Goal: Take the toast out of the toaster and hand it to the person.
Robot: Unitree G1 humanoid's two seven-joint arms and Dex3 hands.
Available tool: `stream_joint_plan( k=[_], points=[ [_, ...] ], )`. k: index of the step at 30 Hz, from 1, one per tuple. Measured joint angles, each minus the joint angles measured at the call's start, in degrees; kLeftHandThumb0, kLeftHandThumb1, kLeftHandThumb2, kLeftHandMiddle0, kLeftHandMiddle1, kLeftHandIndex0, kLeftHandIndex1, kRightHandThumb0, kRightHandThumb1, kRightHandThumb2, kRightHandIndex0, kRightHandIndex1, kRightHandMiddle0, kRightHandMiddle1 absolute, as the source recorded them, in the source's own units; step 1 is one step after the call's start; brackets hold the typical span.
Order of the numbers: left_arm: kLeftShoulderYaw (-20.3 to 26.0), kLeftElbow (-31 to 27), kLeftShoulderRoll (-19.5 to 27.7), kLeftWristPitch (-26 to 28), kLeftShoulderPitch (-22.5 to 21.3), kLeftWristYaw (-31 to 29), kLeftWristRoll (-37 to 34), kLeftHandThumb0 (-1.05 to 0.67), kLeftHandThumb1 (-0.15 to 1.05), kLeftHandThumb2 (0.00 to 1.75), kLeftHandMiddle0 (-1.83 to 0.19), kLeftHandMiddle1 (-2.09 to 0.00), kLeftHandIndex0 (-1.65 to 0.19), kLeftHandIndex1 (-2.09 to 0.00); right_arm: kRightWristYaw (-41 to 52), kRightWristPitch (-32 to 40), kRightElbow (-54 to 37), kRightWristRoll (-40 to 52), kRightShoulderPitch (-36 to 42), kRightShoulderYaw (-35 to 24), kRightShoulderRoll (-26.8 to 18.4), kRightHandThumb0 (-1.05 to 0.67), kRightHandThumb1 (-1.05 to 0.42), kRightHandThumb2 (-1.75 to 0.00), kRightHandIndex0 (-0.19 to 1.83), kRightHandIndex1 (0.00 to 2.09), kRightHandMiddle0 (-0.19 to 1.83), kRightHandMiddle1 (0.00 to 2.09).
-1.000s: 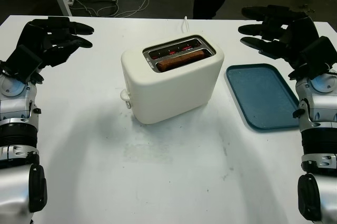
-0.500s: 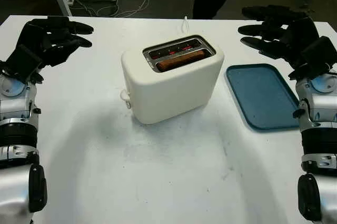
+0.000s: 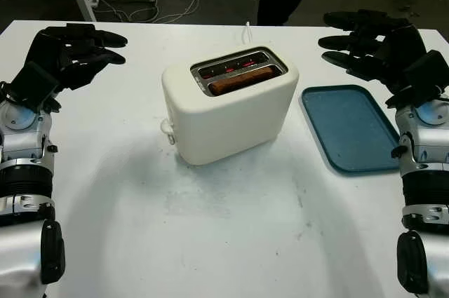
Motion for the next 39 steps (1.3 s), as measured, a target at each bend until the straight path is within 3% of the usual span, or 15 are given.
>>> stream_joint_plan(
  k=[39],
  points=[
    [0.2,0.0,-0.1,0.2,0.0,-0.1,-0.9,-1.05,0.92,0.11,-0.97,-0.5,-1.07,-0.17,-0.3,-0.1,-0.1,-0.4,0.0,0.0,0.0,-0.29,-0.75,0.0,0.89,0.18,0.9,0.01]
  ],
)
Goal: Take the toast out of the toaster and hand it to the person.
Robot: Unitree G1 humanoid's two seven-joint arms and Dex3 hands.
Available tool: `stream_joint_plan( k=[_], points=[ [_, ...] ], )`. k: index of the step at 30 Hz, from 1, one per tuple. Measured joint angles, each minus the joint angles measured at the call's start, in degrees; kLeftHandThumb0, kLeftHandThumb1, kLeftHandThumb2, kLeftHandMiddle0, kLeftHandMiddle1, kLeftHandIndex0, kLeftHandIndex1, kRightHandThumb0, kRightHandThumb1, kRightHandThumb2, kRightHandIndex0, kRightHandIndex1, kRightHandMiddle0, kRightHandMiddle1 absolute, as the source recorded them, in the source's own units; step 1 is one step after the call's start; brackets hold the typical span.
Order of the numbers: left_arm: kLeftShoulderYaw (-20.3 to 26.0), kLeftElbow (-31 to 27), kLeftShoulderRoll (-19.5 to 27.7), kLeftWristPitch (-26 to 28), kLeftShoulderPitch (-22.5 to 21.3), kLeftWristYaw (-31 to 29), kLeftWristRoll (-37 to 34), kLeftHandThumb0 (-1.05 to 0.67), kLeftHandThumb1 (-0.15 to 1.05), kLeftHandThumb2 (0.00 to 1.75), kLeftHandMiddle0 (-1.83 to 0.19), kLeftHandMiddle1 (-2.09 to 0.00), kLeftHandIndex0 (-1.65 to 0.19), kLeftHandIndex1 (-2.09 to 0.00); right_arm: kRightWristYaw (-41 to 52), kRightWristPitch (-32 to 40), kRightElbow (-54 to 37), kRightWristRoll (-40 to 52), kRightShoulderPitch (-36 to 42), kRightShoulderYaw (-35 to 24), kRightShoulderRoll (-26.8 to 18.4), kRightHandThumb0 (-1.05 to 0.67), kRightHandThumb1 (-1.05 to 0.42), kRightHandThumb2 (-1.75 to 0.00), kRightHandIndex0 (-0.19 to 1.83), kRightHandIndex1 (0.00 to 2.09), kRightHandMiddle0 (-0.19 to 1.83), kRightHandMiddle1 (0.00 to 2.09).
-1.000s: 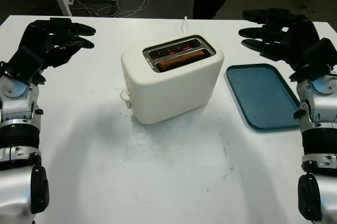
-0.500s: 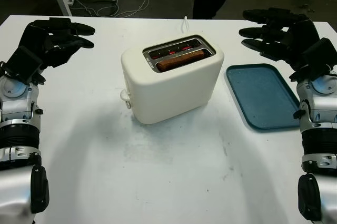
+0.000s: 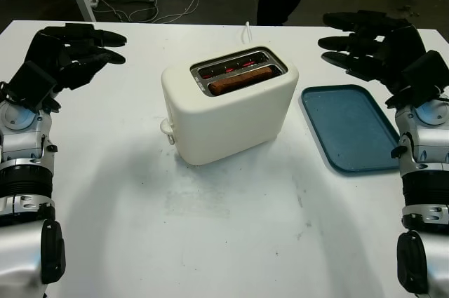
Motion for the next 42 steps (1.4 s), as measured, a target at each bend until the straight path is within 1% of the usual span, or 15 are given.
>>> stream_joint_plan(
  k=[6,11,17,22,42],
  points=[
    [0.0,0.0,0.0,0.0,0.0,0.1,-0.2,-1.05,0.92,0.11,-0.97,-0.49,-1.07,-0.17,0.2,-0.5,0.1,0.0,0.0,0.0,0.0,-0.3,-0.75,0.0,0.9,0.17,0.9,0.01],
    [0.0,0.0,0.0,0.0,0.0,0.2,-0.2,-1.05,0.92,0.11,-0.98,-0.5,-1.09,-0.17,0.3,-0.5,0.1,0.1,0.0,0.0,0.0,-0.26,-0.75,0.0,0.9,0.17,0.91,0.01],
    [0.0,0.0,0.0,0.0,0.0,0.5,-0.2,-1.05,0.92,0.12,-0.96,-0.49,-1.07,-0.16,0.9,-0.5,0.4,0.3,0.0,0.0,0.0,-0.28,-0.76,0.0,0.9,0.16,0.91,0.01],
    [0.0,0.0,0.0,-0.1,0.0,0.5,-0.2,-1.05,0.92,0.11,-0.97,-0.5,-1.08,-0.16,1.0,-0.5,0.5,0.4,0.0,0.0,0.0,-0.26,-0.76,0.0,0.9,0.15,0.91,0.0],
    [0.0,0.1,0.0,-0.1,0.0,0.5,-0.2,-1.05,0.92,0.11,-0.98,-0.49,-1.09,-0.15,0.9,-0.6,0.5,0.4,0.0,0.0,0.0,-0.28,-0.75,0.0,0.92,0.13,0.91,0.0]
  ],
)
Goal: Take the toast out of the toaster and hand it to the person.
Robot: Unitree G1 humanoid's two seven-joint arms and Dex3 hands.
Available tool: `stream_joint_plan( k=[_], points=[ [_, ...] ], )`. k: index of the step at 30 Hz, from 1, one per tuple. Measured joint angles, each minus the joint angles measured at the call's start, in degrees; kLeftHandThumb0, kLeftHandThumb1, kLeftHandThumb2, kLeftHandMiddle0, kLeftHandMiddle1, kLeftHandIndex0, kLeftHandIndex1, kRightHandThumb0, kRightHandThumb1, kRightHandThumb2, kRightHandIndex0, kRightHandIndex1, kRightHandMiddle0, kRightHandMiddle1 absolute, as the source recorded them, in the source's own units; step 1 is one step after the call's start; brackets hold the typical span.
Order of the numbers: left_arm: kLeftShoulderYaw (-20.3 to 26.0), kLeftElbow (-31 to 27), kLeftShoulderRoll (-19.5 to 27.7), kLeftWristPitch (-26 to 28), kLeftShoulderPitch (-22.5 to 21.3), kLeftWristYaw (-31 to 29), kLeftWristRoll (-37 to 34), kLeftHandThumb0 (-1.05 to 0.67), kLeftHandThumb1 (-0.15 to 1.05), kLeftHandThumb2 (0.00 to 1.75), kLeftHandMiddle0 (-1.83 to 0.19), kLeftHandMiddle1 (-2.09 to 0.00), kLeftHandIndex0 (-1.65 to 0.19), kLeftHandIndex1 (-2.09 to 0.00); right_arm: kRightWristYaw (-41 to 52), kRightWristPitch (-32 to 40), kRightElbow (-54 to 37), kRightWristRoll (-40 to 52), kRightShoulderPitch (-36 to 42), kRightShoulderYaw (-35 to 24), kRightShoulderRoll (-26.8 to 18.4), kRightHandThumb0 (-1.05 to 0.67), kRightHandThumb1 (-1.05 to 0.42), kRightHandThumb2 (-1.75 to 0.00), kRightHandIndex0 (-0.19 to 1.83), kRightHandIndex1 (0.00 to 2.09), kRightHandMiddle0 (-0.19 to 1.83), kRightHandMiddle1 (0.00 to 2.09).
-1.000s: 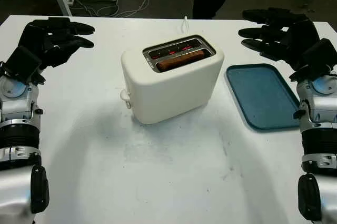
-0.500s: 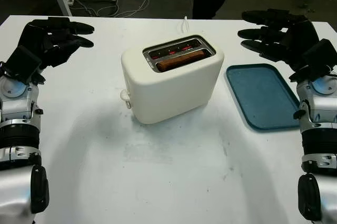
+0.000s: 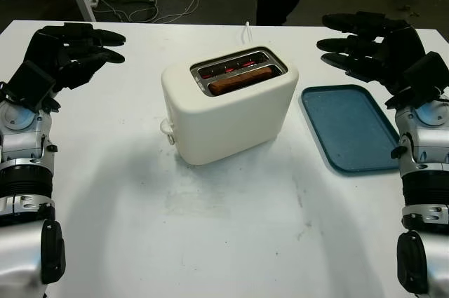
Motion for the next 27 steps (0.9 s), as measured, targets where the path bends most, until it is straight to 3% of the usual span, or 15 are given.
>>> stream_joint_plan(
  k=[27],
  points=[
    [0.0,0.0,0.0,0.0,0.0,-0.2,0.0,-1.05,0.92,0.11,-1.0,-0.46,-1.11,-0.13,0.0,-0.1,0.0,0.0,0.0,0.0,0.0,-0.28,-0.75,0.0,0.93,0.11,0.91,0.0]
  ],
)
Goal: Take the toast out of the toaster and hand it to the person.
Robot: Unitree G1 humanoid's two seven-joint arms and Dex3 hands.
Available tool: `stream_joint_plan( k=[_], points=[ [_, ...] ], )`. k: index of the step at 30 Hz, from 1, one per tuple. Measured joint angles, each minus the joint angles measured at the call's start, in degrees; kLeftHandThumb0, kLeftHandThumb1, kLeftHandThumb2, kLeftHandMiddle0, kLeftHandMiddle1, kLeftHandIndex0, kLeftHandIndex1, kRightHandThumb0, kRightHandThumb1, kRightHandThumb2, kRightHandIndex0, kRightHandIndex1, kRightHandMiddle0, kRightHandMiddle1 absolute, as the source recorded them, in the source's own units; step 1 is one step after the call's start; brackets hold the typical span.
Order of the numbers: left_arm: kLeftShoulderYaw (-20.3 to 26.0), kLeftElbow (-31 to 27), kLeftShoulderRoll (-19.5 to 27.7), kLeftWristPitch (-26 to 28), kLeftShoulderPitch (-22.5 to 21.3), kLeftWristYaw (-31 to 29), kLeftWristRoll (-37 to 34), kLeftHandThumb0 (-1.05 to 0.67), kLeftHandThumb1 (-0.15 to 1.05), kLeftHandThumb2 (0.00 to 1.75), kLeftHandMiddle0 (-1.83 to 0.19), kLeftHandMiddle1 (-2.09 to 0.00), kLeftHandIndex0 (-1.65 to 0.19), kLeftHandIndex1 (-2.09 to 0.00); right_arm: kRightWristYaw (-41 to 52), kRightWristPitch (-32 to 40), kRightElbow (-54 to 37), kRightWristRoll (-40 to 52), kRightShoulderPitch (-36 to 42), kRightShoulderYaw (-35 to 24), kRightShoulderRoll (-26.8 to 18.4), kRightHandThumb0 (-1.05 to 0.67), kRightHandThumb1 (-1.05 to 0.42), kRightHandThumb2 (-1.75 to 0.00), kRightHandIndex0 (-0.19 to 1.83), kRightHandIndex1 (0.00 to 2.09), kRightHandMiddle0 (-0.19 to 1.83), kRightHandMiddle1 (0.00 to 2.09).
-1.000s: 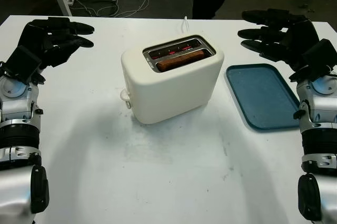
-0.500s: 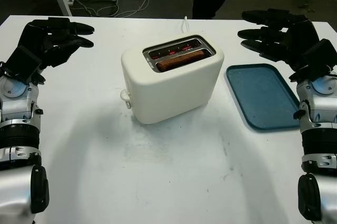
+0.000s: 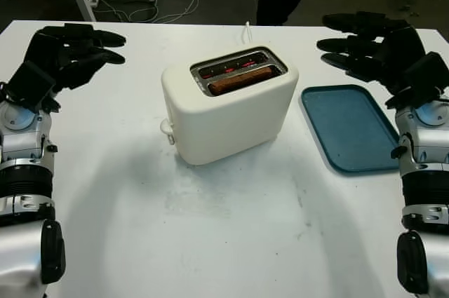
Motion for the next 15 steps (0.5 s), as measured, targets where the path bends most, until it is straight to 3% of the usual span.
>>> stream_joint_plan(
  k=[15],
  points=[
    [0.0,0.0,0.0,0.1,0.0,0.0,0.0,-1.05,0.92,0.1,-1.01,-0.46,-1.12,-0.12,-0.1,0.0,-0.2,-0.1,0.0,0.0,0.0,-0.27,-0.75,0.0,0.93,0.1,0.91,0.0]
  ],
)
